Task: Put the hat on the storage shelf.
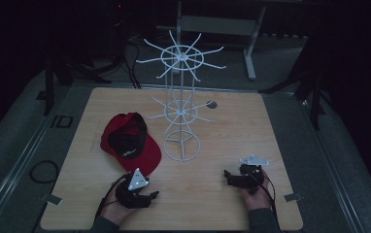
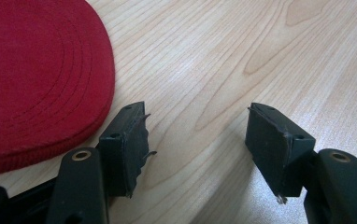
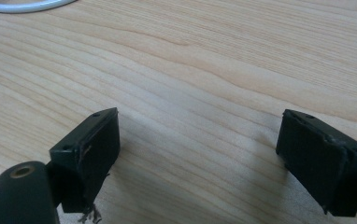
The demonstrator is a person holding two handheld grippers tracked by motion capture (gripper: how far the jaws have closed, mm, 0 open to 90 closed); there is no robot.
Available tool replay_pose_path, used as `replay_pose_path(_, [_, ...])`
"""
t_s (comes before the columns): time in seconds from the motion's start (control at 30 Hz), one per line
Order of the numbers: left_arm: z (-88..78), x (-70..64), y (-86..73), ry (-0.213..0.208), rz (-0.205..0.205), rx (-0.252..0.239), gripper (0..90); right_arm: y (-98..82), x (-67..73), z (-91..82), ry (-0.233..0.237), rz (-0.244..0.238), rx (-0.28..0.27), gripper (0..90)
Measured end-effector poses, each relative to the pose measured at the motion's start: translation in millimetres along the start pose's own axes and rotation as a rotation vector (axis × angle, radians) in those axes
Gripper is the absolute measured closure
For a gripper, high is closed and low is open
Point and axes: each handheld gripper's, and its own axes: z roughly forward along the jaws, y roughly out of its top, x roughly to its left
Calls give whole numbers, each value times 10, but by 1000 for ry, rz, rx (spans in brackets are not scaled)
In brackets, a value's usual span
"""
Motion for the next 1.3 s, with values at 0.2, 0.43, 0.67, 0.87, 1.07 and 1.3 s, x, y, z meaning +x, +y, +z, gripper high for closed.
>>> replay_pose_path(0.2, [-13,-23,8,4,-8,8,440,0,0,0,0,1,0,134])
replay_pose_path(0.43, [-39,-36,24,-18,-6,27,528,0,0,0,0,0,0,134])
replay_pose_path(0.67, [-142,-97,58,-11,-29,45,523,0,0,0,0,1,0,134])
replay_pose_path(0.87, [-303,-37,40,20,-72,28,527,0,0,0,0,0,0,134])
replay_pose_path(1.07, [-407,73,8,61,-151,13,540,0,0,0,0,0,0,134])
replay_pose_path(1.3, [-443,144,-10,110,-227,28,556,0,1,0,0,0,0,134])
